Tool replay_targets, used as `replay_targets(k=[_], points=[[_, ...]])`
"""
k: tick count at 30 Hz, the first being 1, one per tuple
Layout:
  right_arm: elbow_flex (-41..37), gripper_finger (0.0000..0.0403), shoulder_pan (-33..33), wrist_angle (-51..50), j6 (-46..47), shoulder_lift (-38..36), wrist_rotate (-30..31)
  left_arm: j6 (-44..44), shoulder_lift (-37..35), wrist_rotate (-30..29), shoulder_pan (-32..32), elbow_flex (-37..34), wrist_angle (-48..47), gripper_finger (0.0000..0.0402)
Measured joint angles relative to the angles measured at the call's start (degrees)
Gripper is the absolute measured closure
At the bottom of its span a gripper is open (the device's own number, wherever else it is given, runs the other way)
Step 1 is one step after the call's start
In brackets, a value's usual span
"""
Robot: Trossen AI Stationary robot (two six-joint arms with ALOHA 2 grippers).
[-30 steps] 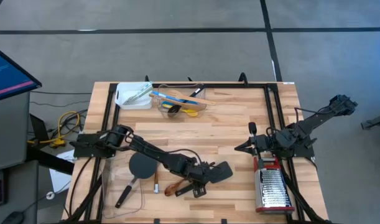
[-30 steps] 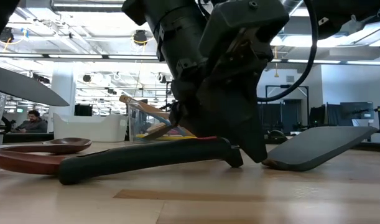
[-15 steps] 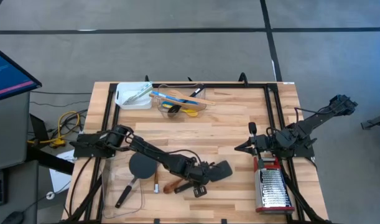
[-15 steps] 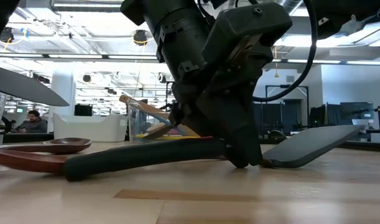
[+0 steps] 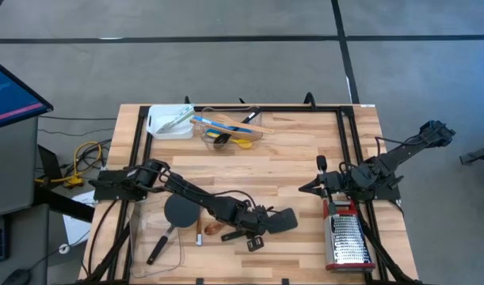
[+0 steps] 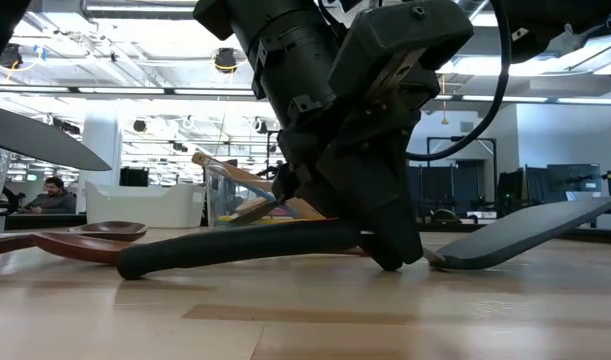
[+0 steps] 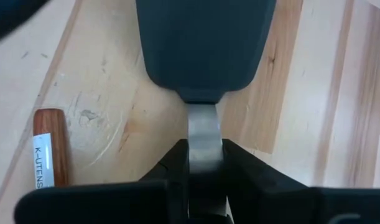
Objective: Pick & Place Kitchen Items
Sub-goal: Put the black slotted spatula into the bottom transparent bin
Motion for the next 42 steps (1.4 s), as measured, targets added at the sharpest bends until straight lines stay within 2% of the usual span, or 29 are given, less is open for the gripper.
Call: replay_targets(k=[20, 28, 35, 42], points=[[0.0, 0.0403, 0.0, 0.0, 0.0, 0.0, 0.0, 0.0, -2.2, 0.1, 0.0, -0.2, 3.7, 0.0350], [0.0, 0.0403, 0.0, -0.3, 0.0, 0.0, 0.0, 3.0, -7.8, -1.1, 0.3, -0.1, 4.0, 0.0350], [0.0, 0.0403, 0.1, -0.6, 0.0, 0.0, 0.0, 8.9, -18.3, -8.3, 0.1, -0.1, 0.9, 0.0350], [0.0, 0.0403, 0.1, -0.8, 0.0, 0.0, -0.2, 7.4, -30.8, -23.5, -1.5, 0.0, -12.7, 0.0350]])
